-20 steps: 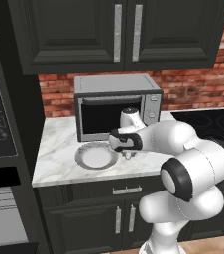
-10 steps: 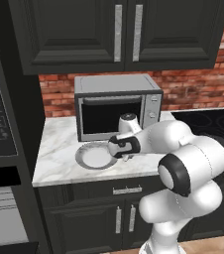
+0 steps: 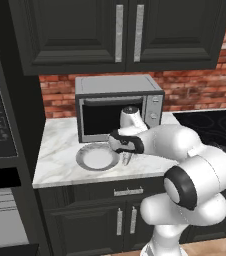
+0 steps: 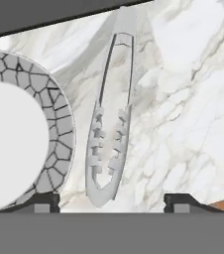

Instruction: Pick up the tongs from the counter and place them near the plate next to the oven.

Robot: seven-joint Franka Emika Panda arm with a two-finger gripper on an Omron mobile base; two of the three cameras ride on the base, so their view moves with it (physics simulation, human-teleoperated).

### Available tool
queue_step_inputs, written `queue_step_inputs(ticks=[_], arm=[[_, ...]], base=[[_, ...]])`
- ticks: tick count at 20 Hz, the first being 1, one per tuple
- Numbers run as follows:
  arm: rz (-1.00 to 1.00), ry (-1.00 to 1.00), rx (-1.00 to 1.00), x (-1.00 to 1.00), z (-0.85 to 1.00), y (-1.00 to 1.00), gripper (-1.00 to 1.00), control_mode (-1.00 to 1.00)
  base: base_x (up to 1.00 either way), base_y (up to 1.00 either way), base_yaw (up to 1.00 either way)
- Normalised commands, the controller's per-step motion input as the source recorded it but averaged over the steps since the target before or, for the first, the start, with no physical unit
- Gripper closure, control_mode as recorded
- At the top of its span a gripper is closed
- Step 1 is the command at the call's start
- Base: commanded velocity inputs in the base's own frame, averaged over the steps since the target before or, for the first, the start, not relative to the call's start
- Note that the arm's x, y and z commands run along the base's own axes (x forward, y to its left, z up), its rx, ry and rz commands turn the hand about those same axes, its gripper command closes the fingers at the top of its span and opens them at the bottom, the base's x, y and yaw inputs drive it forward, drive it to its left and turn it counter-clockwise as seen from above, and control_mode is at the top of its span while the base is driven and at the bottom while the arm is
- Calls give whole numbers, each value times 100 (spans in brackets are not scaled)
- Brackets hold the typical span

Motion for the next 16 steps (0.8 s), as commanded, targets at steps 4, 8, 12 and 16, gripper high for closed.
queue_step_inputs(ticks=[4,8,12,16], arm=[[-16,0,0,-6,100,10,-100,-100],[-15,-1,3,-88,100,23,-100,-100],[-4,-12,6,-100,87,6,-100,-100],[0,-24,8,-100,35,-4,-100,-100]], base=[[0,0,0],[0,0,0],[0,0,0],[0,0,0]])
